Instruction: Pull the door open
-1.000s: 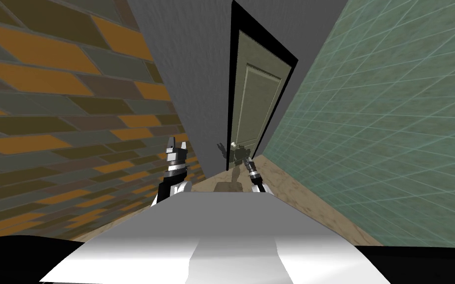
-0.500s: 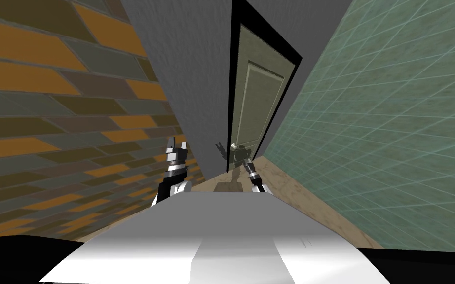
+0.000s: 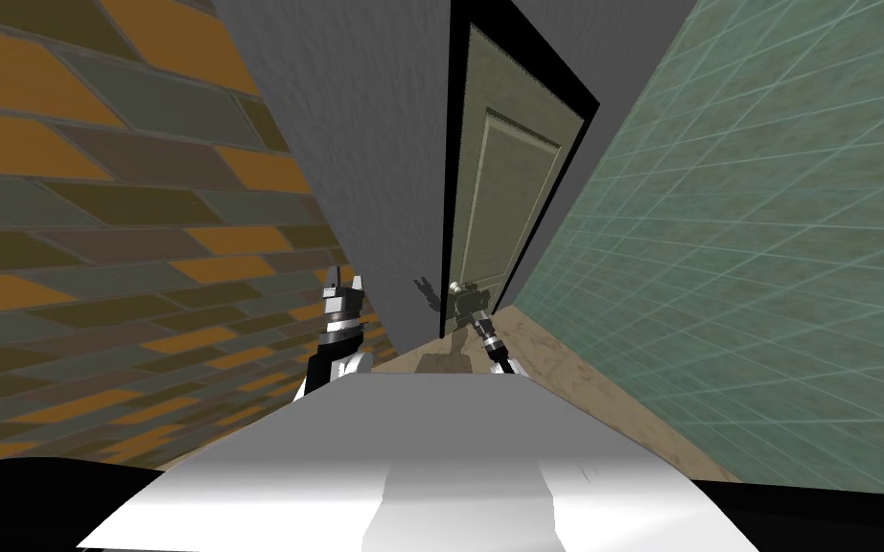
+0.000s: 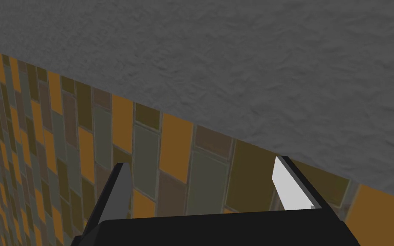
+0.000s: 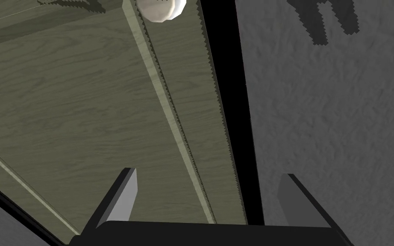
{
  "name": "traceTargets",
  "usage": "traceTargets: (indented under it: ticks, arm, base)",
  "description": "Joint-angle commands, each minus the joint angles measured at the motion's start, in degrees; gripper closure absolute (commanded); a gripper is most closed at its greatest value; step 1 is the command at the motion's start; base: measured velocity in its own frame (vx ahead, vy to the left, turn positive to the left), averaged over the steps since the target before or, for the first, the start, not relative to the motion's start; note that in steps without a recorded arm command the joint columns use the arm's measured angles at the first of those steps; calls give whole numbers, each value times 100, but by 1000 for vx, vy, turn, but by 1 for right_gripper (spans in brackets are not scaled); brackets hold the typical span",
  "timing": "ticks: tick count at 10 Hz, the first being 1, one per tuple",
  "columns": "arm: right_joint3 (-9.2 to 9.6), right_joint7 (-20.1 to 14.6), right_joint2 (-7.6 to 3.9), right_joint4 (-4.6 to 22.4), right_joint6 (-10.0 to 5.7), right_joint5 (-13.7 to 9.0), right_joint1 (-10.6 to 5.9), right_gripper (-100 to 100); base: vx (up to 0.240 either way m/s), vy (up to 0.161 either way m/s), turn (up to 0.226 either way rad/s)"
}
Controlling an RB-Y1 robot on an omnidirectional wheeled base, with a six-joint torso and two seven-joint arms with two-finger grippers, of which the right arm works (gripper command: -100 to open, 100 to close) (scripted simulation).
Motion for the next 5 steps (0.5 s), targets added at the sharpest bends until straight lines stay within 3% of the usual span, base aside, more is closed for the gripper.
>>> traceTargets:
  ticks: [1,5]
  arm:
    - [-6,155,-31,211,-64,79,-69,-100]
    - [-33,500,-94,791,-251,247,-276,-100]
  base:
    - [86,-14,19]
    - [93,-13,16]
